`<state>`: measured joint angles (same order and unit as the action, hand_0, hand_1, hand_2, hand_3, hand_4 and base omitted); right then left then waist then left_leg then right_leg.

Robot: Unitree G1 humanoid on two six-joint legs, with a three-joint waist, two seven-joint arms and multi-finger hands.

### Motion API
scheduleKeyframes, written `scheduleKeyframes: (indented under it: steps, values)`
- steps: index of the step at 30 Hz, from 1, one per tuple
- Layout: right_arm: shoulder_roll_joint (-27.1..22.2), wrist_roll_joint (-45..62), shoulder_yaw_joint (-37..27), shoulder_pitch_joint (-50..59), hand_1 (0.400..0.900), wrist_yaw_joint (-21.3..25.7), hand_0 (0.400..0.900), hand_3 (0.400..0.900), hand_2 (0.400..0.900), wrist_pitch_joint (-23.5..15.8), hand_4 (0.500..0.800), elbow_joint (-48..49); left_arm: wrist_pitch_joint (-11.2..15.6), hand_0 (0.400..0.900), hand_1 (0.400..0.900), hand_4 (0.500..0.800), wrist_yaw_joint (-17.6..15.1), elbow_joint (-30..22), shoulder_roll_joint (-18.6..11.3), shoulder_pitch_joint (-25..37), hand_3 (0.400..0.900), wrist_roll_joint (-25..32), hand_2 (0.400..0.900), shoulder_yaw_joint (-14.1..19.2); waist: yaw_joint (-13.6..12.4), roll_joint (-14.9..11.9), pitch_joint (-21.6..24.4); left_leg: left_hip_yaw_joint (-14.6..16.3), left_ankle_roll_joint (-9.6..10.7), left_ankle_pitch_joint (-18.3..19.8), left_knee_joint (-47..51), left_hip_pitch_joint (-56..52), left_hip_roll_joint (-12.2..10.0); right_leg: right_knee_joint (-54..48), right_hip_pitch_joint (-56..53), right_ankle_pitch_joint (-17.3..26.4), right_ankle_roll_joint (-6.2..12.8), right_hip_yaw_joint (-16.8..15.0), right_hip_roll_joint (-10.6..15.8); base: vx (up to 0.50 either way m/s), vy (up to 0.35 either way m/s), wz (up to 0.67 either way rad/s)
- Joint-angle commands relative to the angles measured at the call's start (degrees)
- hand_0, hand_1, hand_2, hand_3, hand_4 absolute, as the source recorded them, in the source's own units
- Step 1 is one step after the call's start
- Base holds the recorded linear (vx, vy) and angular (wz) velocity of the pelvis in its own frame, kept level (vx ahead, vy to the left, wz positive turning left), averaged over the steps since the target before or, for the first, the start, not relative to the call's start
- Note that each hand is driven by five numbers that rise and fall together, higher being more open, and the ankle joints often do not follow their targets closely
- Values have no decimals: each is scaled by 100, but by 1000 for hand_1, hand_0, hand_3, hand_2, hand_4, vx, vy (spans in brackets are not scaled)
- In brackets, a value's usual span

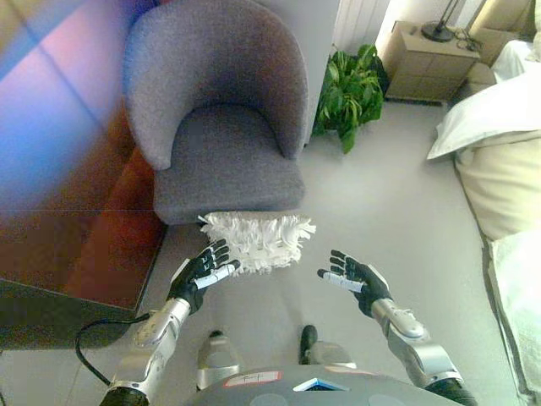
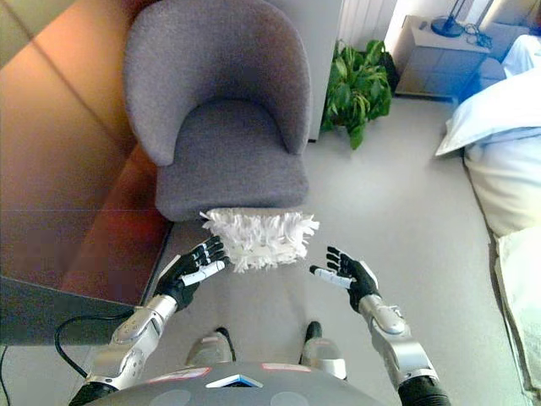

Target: Pick up the pillow and put it on the sofa.

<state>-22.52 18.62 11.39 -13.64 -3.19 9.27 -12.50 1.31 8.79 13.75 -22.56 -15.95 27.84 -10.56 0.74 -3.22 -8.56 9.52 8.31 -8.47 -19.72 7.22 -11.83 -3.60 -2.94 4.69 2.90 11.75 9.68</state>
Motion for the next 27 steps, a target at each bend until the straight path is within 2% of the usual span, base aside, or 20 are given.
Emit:
scheduleKeyframes:
  steps: [1, 3, 5, 7, 8, 10, 11, 12, 13, 14, 15, 16, 17, 18, 19, 22, 23, 24, 25, 27]
  values:
    - [-242, 126, -144, 224, 900, -103, 900, 900, 900, -502, 800, 393, 535, 900, 900, 800, 47, -569, -107, 233, 900, 221, 900, 238, -112, 242, -27, -107, 6, -429, 764, 60, -291, 209, -354, -316, 59, -40, -201, 385, 242, -30]
    - [-229, 49, -136, 188, 900, -103, 900, 900, 900, -474, 800, 471, 574, 900, 900, 800, 19, -596, -116, 211, 900, 267, 900, 223, -187, 378, -37, -65, 120, -875, 1943, 97, -458, 150, -553, -436, 154, -107, -245, 408, 250, -31]
    - [-229, 10, -106, 162, 900, -110, 900, 900, 900, -583, 800, 375, 661, 900, 900, 800, 28, -535, -64, 166, 900, 277, 900, 208, -272, 395, -83, -35, 251, -1285, 2398, 324, -592, 103, -822, -538, 214, -83, -193, 461, 246, -34]
    - [-228, 2, -105, 128, 900, -156, 900, 900, 900, -667, 800, 281, 773, 900, 900, 800, 75, -474, 22, 53, 900, 234, 900, 219, -370, 367, -100, -32, 315, -1464, 2454, 685, -706, 109, -1128, -711, 276, -49, -92, 531, 285, -45]
    - [-246, -19, -108, 120, 900, -205, 900, 900, 900, -694, 800, 268, 857, 900, 900, 800, 98, -439, 59, -11, 900, 247, 900, 221, -413, 372, -95, -25, 333, -1502, 2397, 786, -753, 159, -1264, -831, 326, -39, -25, 521, 301, -47]
    - [-290, -44, -92, 133, 900, -303, 900, 900, 900, -708, 800, 265, 855, 900, 900, 800, 112, -447, 56, -57, 900, 295, 900, 307, -424, 364, -31, 176, 250, -1138, 2314, 636, -798, 389, -1384, -1016, 472, -36, 169, 555, 329, -43]
    - [-277, -50, -113, 113, 900, -322, 900, 900, 900, -647, 800, 296, 762, 900, 900, 800, 85, -448, 13, -27, 900, 358, 900, 344, -405, 358, 27, 309, 173, -960, 2215, 558, -777, 543, -1452, -1123, 559, -34, 280, 622, 355, -29]
    - [-234, -43, -168, 49, 900, -300, 900, 900, 900, -503, 800, 394, 667, 900, 900, 800, 60, -420, -56, 37, 900, 394, 900, 382, -425, 312, 91, 335, 24, -728, 1900, 643, -648, 717, -1574, -1188, 688, -38, 424, 555, 299, -15]
    - [-206, -16, -198, -4, 900, -284, 900, 900, 900, -442, 800, 455, 611, 900, 900, 800, 64, -414, -122, 78, 900, 403, 900, 395, -459, 251, 138, 273, -76, -587, 1659, 761, -535, 840, -1616, -1144, 740, -37, 519, 519, 261, -4]
    - [-175, 41, -222, -89, 900, -240, 900, 900, 900, -399, 800, 547, 579, 900, 900, 800, 105, -405, -217, 146, 900, 349, 900, 374, -507, 134, 205, 251, -231, -381, 1465, 864, -389, 1205, -1555, -815, 788, -30, 684, 463, 258, 16]
    - [-123, 53, -257, -169, 900, -235, 900, 900, 900, -401, 800, 594, 598, 900, 900, 800, 223, -380, -289, 202, 900, 203, 900, 322, -513, 18, 241, 338, -431, -173, 1424, 814, -229, 1847, -1374, -267, 846, -71, 862, 410, 263, 23]
    - [-95, 66, -269, -201, 900, -236, 900, 900, 900, -423, 800, 608, 604, 900, 900, 800, 252, -374, -322, 222, 900, 173, 900, 283, -536, 3, 266, 351, -529, -100, 1435, 791, -153, 2155, -1257, -17, 871, -126, 911, 409, 310, 31]
    - [-25, 105, -269, -275, 900, -205, 900, 900, 900, -482, 800, 664, 613, 900, 900, 800, 239, -340, -393, 265, 900, 211, 900, 201, -565, -1, 286, 241, -719, 55, 1494, 691, 81, 2885, -979, 386, 906, -203, 1005, 409, 303, 19]
    - [38, 85, -252, -331, 900, -175, 900, 900, 900, -539, 800, 722, 643, 900, 900, 800, 256, -297, -452, 292, 900, 191, 900, 172, -577, -3, 293, 154, -844, 206, 1526, 586, 295, 3359, -750, 547, 911, -220, 1085, 479, 345, 16]
    - [96, 16, -214, -340, 900, -124, 900, 900, 900, -577, 800, 759, 669, 900, 900, 800, 233, -295, -471, 306, 900, 93, 900, 172, -570, 38, 306, 171, -926, 327, 1545, 466, 412, 3836, -415, 710, 895, -227, 1124, 381, 256, 10]
    - [161, -218, -79, -271, 900, 205, 900, 900, 900, -540, 800, 855, 564, 900, 900, 800, 69, -409, -544, 379, 900, 113, 900, 207, -480, 128, 292, 281, -1007, 427, 1701, 79, 589, 3894, 334, 482, 731, -23, 1027, 336, 150, 17]
    - [176, -389, -72, -242, 900, 303, 900, 900, 900, -569, 800, 860, 515, 900, 900, 800, 96, -471, -560, 418, 900, 87, 900, 267, -461, 177, 256, 295, -996, 452, 1752, -48, 631, 3552, 500, 241, 619, 214, 962, 322, -37, 15]
    - [175, -703, -75, -158, 900, 399, 900, 900, 900, -707, 800, 777, 469, 900, 900, 800, 90, -520, -577, 493, 900, 43, 900, 282, -430, 197, 208, 345, -932, 496, 1773, -202, 620, 3039, 608, 265, 590, 425, 997, 303, -84, 17]
    - [162, -917, -77, -132, 900, 446, 900, 900, 900, -782, 800, 754, 450, 900, 900, 800, 82, -540, -590, 523, 900, 53, 900, 288, -408, 199, 177, 361, -898, 507, 1783, -271, 604, 2827, 620, 332, 600, 495, 1025, 288, -192, 27]
    - [43, -1507, -93, -93, 900, 782, 900, 900, 900, -890, 800, 747, 405, 900, 900, 800, 42, -622, -613, 619, 900, 107, 900, 276, -290, 129, 65, 395, -738, 625, 1817, -487, 542, 1675, 777, 795, 734, 546, 1221, 272, -255, 37]
